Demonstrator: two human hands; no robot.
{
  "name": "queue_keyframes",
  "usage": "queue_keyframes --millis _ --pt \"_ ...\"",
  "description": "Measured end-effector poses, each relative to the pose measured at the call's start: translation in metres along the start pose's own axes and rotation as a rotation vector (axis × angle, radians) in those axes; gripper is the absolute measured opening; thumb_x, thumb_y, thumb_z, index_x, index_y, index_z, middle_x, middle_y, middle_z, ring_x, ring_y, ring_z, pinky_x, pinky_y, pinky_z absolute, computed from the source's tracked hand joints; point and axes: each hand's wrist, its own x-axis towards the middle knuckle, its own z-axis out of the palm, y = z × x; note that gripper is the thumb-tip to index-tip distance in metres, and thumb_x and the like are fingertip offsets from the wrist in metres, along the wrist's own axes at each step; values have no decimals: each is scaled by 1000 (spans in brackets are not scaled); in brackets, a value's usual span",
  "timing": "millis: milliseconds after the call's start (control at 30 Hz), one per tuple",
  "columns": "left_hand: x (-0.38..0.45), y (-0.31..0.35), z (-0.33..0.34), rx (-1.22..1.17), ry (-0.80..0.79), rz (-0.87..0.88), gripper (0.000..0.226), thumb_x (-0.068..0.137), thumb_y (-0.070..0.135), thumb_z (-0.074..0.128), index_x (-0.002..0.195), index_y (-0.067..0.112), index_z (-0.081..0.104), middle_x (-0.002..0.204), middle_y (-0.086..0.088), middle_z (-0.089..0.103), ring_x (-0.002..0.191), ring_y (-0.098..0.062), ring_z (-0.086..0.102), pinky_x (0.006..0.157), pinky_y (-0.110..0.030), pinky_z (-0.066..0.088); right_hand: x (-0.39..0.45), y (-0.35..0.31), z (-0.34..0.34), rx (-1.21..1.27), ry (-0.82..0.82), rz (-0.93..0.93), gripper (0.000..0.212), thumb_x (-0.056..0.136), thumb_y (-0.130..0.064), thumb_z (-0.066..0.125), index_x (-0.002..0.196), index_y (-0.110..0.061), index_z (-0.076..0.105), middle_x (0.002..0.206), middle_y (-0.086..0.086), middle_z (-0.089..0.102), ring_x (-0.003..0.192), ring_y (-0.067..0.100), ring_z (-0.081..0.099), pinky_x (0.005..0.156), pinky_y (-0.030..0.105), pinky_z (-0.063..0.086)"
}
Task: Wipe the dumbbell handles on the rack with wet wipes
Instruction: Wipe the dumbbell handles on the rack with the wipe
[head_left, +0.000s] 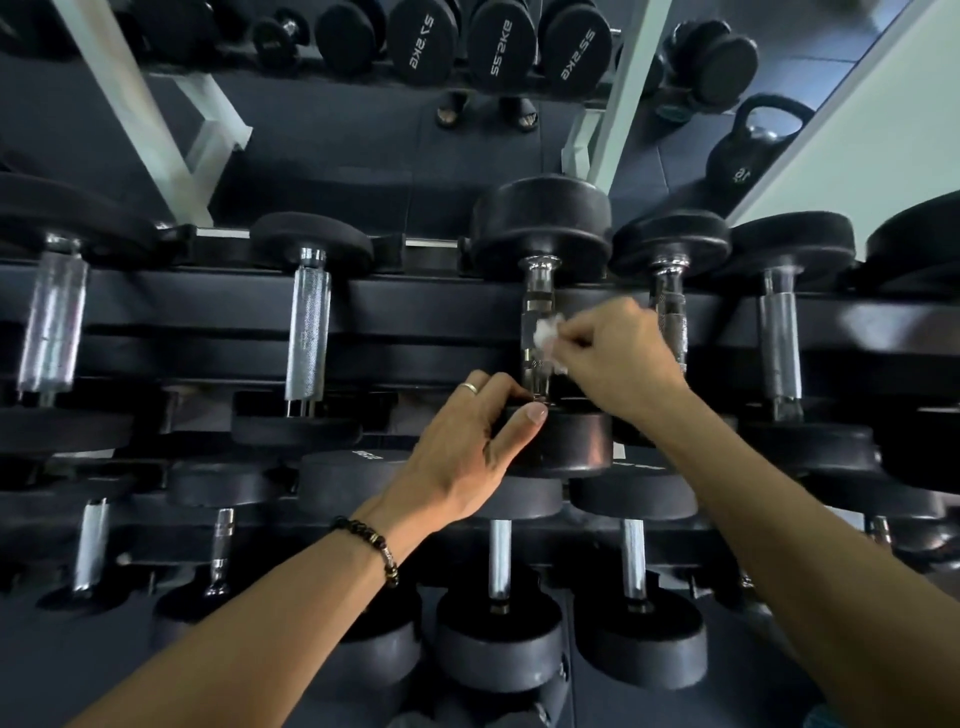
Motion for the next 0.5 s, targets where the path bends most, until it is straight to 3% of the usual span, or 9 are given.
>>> queue_keyframes --millis 67,133,200,267,333,400,433,500 --pt "0 -1 1 -1 0 -7 44 90 70 33 93 30 53 91 7 48 84 -8 52 74 -33 49 -12 6 0 -20 -84 2 29 88 -40 71 73 -15 74 73 -4 70 73 12 66 64 15 51" --pt "0 1 0 -6 -1 -10 45 90 70 33 93 30 53 91 8 48 83 -8 52 73 -31 49 -3 4 0 83 -21 20 18 83 -34 78 84 -16 75 90 -8 73 85 6 67 75 18 52" --pt "0 2 0 -3 2 -9 45 89 70 33 94 29 53 92 7 49 83 -8 53 73 -30 49 12 0 -2 203 77 22 15 82 -30 80 87 -18 72 96 -12 71 87 1 66 76 10 49" --pt "0 1 0 0 7 -12 45 89 70 32 93 30 53 92 7 49 83 -8 53 72 -29 49 16 -1 -7 199 60 0 13 82 -30 80 84 -20 71 94 -10 72 87 2 67 79 13 51" --pt "-1 0 1 -3 5 -10 43 89 70 32 92 32 51 91 6 48 83 -8 52 72 -28 48 10 3 -12 66 -131 -9 12 80 -28 81 75 -23 70 87 -7 73 85 8 68 83 27 56" --pt "-1 0 1 3 6 -8 45 88 73 29 91 33 50 89 7 47 83 -8 51 72 -28 47 1 5 -15 -41 -344 7 18 78 -27 83 68 -25 67 79 -10 69 83 9 67 78 27 54" --pt "-1 0 2 5 9 -8 47 88 74 28 91 33 50 89 8 47 83 -7 51 72 -27 47 1 7 -15 -44 -352 0 20 77 -26 83 66 -25 66 78 -11 69 82 8 66 76 25 52" --pt "-1 1 2 1 15 -14 48 87 75 28 92 33 51 90 9 48 84 -7 52 73 -27 47 7 7 -13 54 -197 -2 18 77 -24 83 68 -26 68 81 -10 71 82 7 67 76 22 53"
